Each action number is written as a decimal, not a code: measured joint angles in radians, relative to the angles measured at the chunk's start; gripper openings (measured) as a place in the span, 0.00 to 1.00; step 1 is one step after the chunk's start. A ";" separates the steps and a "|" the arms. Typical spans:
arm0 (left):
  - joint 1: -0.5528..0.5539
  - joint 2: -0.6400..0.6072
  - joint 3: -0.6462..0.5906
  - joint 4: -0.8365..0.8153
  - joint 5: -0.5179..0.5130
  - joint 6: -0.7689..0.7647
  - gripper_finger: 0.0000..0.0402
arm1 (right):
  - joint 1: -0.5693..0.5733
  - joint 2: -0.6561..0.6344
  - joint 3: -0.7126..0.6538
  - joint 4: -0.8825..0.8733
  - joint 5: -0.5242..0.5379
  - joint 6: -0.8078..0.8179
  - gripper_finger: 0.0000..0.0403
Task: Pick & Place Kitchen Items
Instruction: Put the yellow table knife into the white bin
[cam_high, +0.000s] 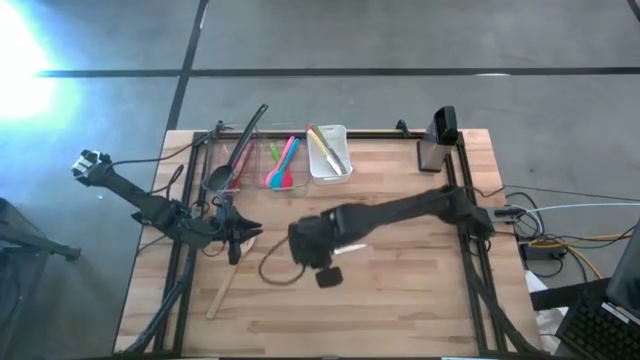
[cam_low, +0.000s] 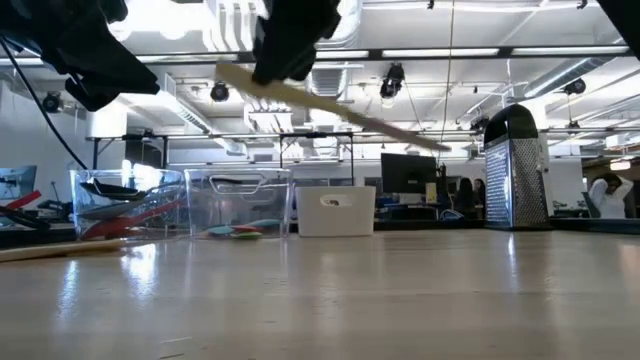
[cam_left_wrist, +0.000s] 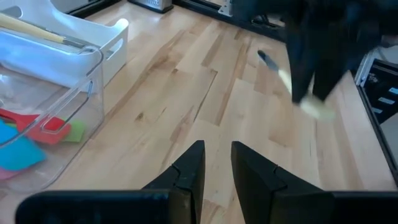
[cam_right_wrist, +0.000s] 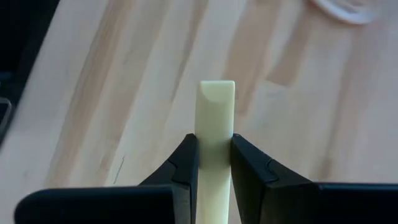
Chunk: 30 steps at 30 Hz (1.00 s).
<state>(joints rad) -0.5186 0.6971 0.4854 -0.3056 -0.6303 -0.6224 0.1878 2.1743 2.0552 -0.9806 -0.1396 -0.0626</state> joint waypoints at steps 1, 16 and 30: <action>0.000 0.000 0.000 0.000 0.000 0.002 0.20 | -0.015 -0.017 0.000 -0.004 -0.003 0.016 0.13; 0.000 0.000 0.000 0.000 -0.123 0.155 0.20 | -0.372 -0.131 0.017 -0.004 -0.056 0.279 0.13; 0.000 0.000 0.000 0.001 -0.239 0.357 0.20 | -0.670 -0.129 0.043 0.436 -0.180 0.515 0.13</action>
<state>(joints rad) -0.5182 0.6971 0.4854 -0.3044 -0.8692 -0.2651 -0.4826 2.0453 2.0986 -0.5444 -0.3198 0.4521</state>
